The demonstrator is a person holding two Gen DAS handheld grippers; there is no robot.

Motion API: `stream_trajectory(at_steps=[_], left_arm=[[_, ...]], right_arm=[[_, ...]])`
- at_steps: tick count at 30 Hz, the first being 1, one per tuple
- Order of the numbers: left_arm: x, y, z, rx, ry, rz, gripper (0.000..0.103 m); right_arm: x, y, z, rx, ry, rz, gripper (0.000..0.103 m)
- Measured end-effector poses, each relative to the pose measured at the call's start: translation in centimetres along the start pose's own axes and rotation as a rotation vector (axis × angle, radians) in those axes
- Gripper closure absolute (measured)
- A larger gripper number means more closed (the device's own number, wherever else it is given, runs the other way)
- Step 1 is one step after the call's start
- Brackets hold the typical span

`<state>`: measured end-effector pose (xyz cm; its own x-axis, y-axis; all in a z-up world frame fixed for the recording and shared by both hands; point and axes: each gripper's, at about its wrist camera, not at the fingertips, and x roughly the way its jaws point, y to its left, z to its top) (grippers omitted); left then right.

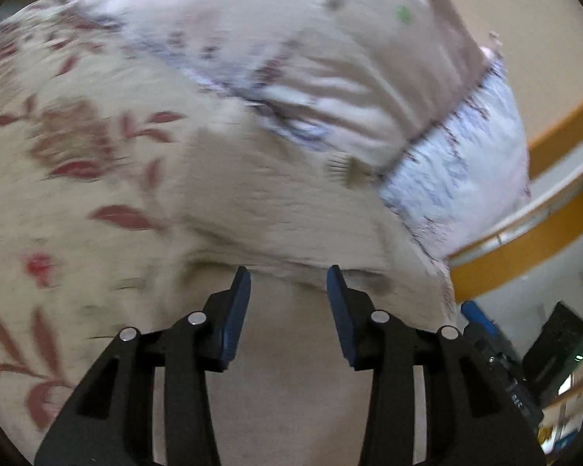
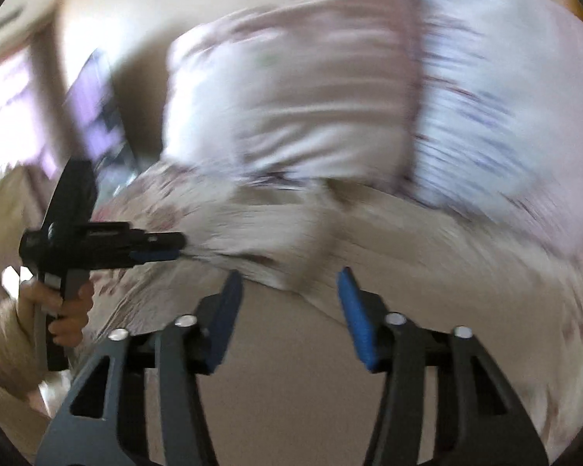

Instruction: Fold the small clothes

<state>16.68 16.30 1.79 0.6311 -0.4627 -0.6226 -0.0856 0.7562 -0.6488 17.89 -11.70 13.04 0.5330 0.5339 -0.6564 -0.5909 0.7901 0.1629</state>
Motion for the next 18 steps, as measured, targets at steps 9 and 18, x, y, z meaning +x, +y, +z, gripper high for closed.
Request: stream_trajectory(at_steps=[9, 18], left_arm=[[-2.0, 3.0, -1.8, -0.004, 0.006, 0.059, 0.064], [-2.0, 3.2, -2.2, 0.026, -0.002, 0.069, 0.071]], right_arm=[[11.3, 8.3, 2.4, -0.271, 0.145, 0.094, 0.063], [16.4, 10.1, 2.2, -0.260, 0.211, 0.055, 0.079]])
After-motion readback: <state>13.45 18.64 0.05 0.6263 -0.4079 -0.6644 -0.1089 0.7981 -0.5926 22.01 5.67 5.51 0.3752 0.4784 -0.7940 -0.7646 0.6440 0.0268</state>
